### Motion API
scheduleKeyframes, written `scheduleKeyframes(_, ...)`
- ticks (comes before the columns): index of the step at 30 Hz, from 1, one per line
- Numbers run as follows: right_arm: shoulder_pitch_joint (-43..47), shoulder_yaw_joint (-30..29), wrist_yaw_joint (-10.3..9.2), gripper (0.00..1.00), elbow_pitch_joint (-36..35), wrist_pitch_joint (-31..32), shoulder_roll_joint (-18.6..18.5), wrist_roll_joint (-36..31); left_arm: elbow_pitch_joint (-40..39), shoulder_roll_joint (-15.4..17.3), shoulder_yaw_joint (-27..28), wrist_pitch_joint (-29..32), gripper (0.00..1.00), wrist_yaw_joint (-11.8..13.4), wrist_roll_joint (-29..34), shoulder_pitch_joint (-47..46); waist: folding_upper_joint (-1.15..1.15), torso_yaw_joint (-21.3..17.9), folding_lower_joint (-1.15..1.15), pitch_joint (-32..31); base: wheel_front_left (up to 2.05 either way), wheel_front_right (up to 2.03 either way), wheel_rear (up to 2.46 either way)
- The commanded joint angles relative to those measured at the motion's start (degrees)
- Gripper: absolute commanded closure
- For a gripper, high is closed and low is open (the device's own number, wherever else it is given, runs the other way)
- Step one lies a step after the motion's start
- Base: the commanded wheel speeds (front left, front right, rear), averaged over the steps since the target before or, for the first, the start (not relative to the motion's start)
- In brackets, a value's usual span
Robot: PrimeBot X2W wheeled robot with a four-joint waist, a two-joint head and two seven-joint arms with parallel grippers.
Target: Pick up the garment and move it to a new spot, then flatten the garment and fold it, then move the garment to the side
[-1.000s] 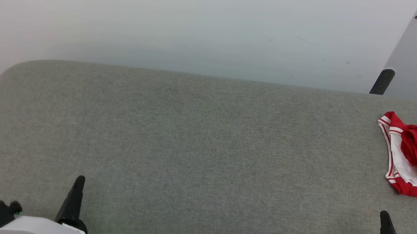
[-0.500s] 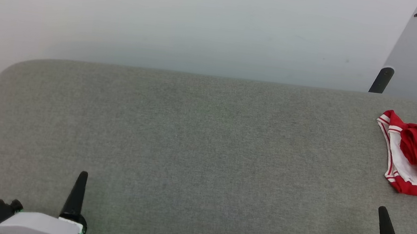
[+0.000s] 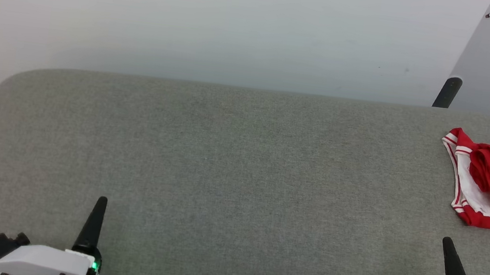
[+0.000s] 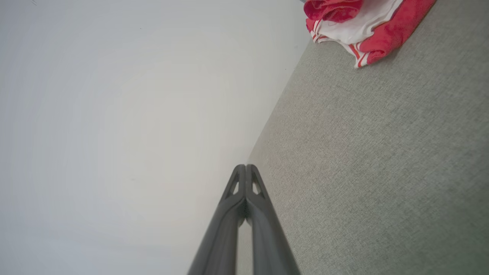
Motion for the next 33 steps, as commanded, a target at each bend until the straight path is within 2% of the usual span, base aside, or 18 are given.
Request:
scheduleKeyframes(1,-1.27,-0.31,-0.02,1.0,-0.26,0.35,0.13,1.61,-0.24,-0.04,0.36,0.23,1.0,-0.12,-1.1,-0.93,0.0,-0.01,0.0,0.02,0.0,0.0,0.0)
scheduleKeyframes(33,-3.12,-0.83,-0.01,1.0,0.41,4.01,1.18,16.28,0.36,-2.23,1.74,3.97,1.0,-0.17,-13.01,-2.56,0.0,-0.49,0.0,0.53,0.0,0.0,0.0)
